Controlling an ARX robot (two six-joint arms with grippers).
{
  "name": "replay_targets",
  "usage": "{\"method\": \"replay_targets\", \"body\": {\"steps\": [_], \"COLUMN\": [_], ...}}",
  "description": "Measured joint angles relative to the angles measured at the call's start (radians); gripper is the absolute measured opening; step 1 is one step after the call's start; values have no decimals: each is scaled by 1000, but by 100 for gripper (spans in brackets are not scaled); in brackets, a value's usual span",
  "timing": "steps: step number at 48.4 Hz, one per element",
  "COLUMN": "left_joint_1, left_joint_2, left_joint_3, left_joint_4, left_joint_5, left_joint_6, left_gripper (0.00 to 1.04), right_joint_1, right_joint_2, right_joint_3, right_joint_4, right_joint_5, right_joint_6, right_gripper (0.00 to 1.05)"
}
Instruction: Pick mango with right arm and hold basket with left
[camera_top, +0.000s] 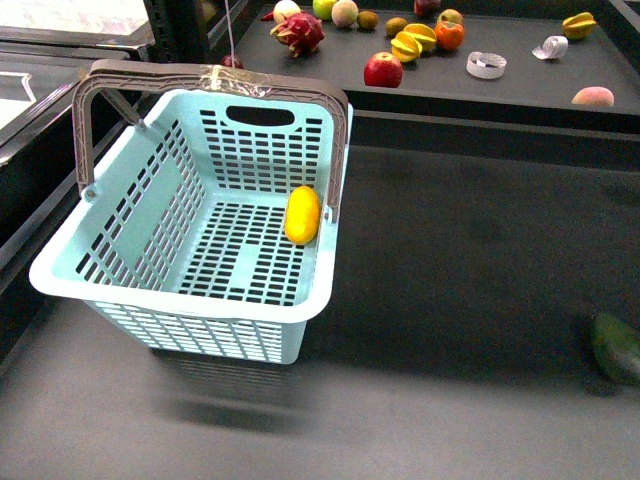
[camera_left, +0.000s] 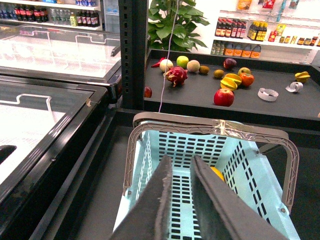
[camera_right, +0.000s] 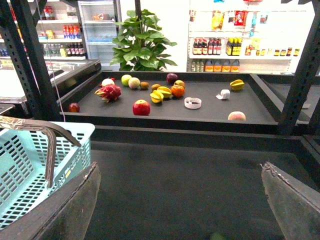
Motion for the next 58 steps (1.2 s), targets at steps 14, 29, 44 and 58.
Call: {"method": "replay_targets", "body": {"steps": [14,29,44,58], "left_joint_1": [84,101,101,101], "left_joint_2": [-238,-556,-803,-985], "left_joint_3": [-102,-162,-163,-163], "left_joint_4": [-139,-390,-613,-786], "left_joint_5": [92,99,99,99], "left_joint_6": [27,33,35,35], "left_gripper": [4,4,4,4], "right_joint_1": [0,0,0,0], "right_joint_2": [0,0,0,0], "right_joint_3": [0,0,0,0], "right_joint_4": [0,0,0,0], "right_joint_5": [0,0,0,0], "right_joint_6": [0,0,0,0], "right_gripper": [96,96,96,96]}}
